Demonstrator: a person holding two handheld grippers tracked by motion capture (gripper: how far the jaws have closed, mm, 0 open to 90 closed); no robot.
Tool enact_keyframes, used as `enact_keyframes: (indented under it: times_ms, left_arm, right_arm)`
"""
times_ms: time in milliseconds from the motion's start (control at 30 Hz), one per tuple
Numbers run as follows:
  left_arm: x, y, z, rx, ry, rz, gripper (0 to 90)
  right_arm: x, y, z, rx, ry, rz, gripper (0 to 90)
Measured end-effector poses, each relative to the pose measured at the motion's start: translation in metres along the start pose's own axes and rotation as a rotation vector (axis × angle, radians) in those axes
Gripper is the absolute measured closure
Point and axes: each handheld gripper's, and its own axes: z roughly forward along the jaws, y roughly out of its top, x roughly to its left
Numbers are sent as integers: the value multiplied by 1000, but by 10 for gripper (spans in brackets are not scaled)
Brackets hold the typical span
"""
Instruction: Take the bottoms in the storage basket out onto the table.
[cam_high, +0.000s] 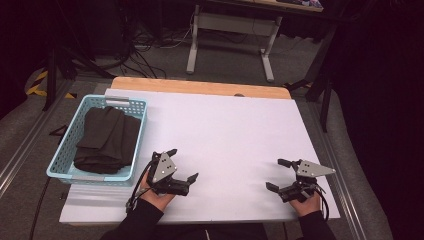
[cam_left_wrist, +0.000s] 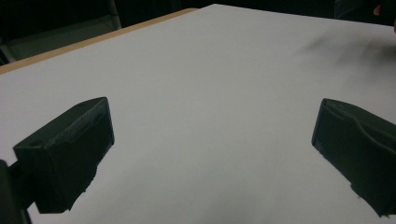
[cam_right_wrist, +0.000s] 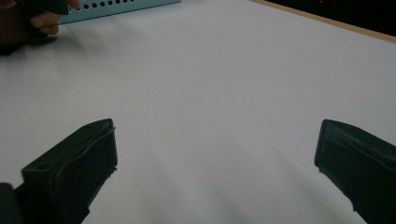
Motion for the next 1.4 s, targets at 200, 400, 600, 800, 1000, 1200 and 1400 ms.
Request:
enact_keyframes:
  times_ms: [200,400,600,800,1000,1200,1400]
  left_arm:
    - [-1,0,1,8,4,4,3]
    - [0,1,1,21,1,-2,3]
    - [1,4,0,36,-11,-17,3]
    - [1,13,-6,32,-11,-13,3]
    - [1,21,-11,35,-19,-6,3]
    - [3,28,-15,39,-17,-5,4]
    - [7,34,-18,48,-11,-5,4]
  right_arm:
    - [0,-1,-1,-2,1,0,0]
    - [0,-1,0,2,0,2,0]
    - [0,-1,0,0,0,-1,0]
    - [0,-1,0,5,1,2,0]
    - [0,-1,0,8,0,3,0]
    - [0,-1,1,11,-3,1,0]
    - [0,-1,1,12,-3,0,0]
